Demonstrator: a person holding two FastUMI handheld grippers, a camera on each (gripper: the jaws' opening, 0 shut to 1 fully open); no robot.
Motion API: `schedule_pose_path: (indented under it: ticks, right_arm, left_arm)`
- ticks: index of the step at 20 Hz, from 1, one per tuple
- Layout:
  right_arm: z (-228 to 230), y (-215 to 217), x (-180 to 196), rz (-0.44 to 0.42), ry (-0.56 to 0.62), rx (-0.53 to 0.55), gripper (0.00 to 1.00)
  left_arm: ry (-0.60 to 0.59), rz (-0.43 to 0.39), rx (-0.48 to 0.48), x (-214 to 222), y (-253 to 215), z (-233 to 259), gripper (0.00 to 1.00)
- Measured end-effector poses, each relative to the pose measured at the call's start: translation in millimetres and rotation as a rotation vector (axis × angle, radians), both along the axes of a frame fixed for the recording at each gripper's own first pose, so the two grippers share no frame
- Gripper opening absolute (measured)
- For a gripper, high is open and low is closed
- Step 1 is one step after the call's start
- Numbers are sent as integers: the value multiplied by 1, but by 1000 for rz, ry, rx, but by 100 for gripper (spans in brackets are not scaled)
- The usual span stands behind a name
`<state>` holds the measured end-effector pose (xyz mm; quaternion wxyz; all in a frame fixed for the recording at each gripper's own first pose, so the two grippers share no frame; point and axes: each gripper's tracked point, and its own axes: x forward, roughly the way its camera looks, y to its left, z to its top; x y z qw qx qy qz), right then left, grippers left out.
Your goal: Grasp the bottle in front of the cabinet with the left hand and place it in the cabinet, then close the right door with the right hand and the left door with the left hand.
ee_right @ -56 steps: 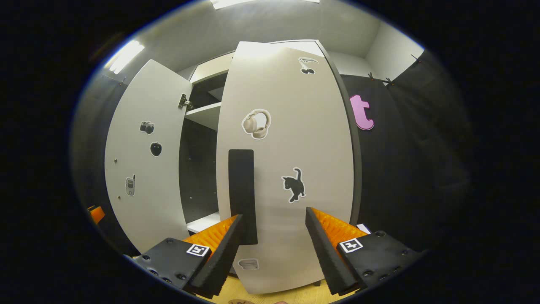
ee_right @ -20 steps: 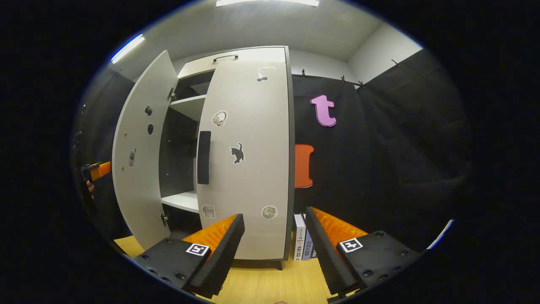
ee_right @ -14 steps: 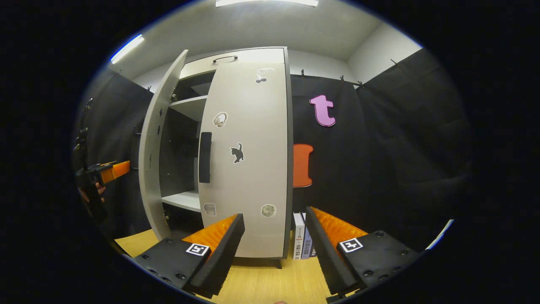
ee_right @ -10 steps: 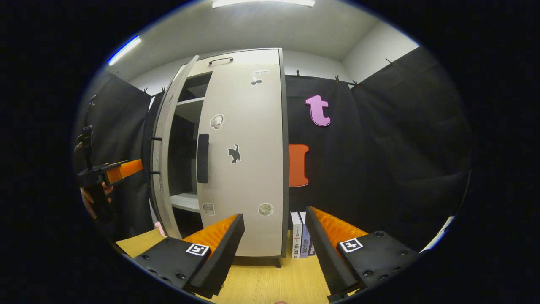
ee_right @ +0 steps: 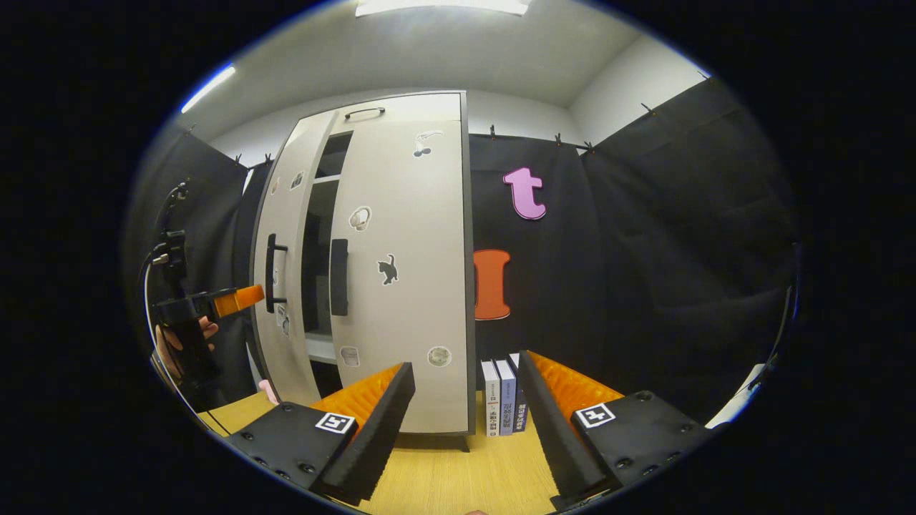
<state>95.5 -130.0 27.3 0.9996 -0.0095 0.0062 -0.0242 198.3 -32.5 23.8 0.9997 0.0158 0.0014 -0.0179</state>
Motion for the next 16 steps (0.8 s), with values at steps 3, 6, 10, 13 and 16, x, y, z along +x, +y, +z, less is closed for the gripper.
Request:
schedule_pose_path:
  ticks: [3,6,10,13,16]
  right_arm:
    - [-1,2,-3,3,7,-3,96]
    - [-1,1,-6,4,10,-8,96]
    - [-1,-2,-8,-12,17,-6,96]
    - [-2,-2,-10,-19,24,-1,96]
    - [-3,-1,-12,-14,32,3,96]
  left_arm:
    - [4,-12,-9,4,-3,2,94]
    - [9,1,7,7,-7,4,94]
    - [3,21,-20,13,-12,1,94]
    - [0,6,-41,16,-14,-1,94]
    - [-8,-8,-52,13,-16,4,94]
